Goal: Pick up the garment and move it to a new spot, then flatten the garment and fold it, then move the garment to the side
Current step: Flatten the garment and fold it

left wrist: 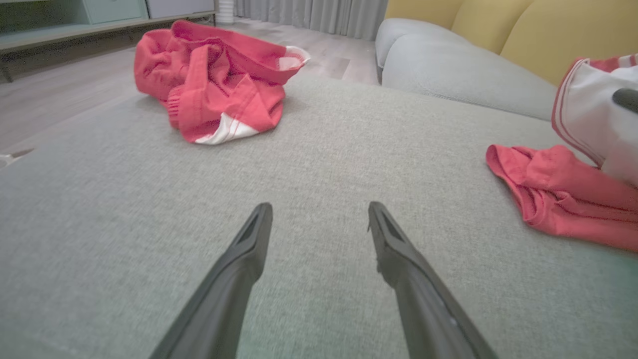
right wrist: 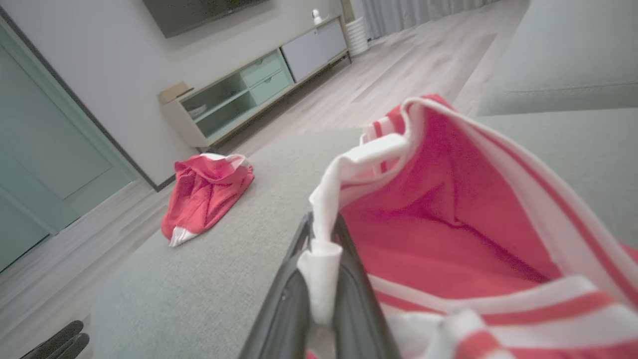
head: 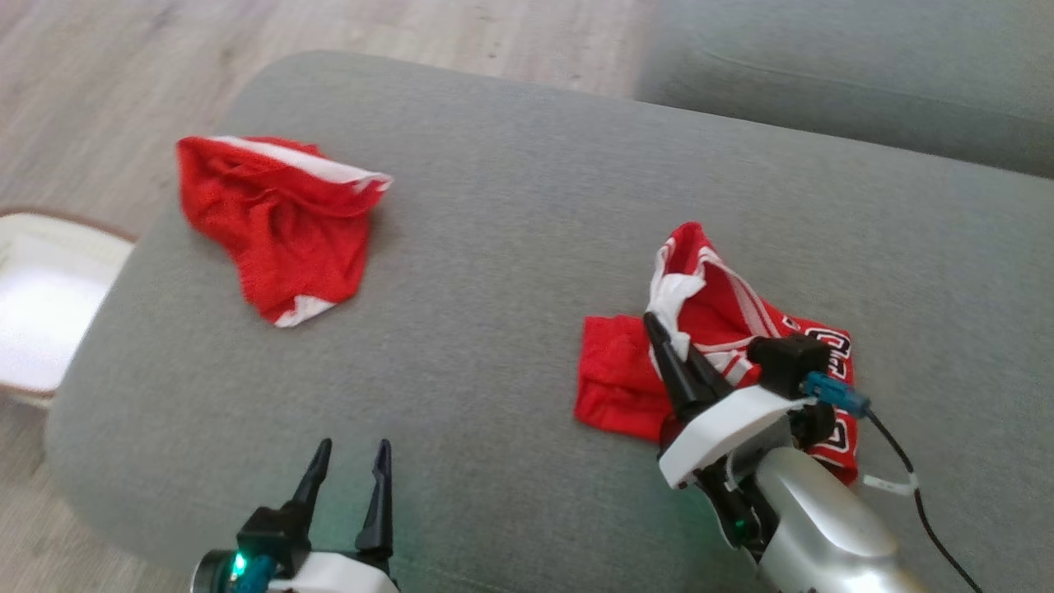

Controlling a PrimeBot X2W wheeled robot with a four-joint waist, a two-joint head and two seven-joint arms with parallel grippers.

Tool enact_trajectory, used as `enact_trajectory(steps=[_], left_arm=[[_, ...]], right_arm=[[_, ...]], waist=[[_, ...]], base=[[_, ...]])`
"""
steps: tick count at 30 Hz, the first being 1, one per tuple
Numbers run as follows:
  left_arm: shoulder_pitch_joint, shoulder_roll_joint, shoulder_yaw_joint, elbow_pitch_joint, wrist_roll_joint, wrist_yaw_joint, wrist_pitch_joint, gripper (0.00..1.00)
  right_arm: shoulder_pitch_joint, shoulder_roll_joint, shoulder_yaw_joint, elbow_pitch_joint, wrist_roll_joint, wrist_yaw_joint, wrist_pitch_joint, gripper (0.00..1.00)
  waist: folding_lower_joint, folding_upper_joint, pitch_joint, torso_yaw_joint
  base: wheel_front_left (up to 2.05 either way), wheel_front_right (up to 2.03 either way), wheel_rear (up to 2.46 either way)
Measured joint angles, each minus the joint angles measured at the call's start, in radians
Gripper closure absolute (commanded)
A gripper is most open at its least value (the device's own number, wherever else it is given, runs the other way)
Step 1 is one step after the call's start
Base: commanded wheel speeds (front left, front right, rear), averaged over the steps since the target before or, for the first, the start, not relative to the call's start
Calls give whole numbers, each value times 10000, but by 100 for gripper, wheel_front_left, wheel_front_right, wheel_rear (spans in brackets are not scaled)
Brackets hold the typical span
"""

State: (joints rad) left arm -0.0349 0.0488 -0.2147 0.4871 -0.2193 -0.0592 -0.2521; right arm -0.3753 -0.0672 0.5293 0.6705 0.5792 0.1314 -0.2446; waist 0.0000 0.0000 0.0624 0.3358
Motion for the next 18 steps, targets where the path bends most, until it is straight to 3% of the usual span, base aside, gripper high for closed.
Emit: enact_trajectory(steps=[2,3,4,5,9,18], left_arm=[[7,0,-98,23,2,-27,0,0],[8,-2,-102,38,2,-27,0,0],[8,0,-94,44,4,-25,0,0],[14,2,-75,61,4,-21,0,0],[53,-2,100,61,117,-23,0,0],[53,0,408,-84,180,-27,-2,0]], right_arm=[[-178,2,360,343,337,0,71,100],[-244,2,462,439,393,0,71,69],[-290,2,485,470,426,0,65,7],[-337,2,493,493,474,0,56,0],[-488,38,198,426,382,0,-33,0],[513,50,-3312,-625,-2136,0,-63,0]], waist=[[0,0,-23,353],[0,0,-35,441],[0,0,-53,497],[0,0,-84,512],[0,0,-195,242],[0,0,-530,-999]], base=[[0,0,0],[0,0,0],[0,0,0],[0,0,0],[0,0,0],[0,0,0]])
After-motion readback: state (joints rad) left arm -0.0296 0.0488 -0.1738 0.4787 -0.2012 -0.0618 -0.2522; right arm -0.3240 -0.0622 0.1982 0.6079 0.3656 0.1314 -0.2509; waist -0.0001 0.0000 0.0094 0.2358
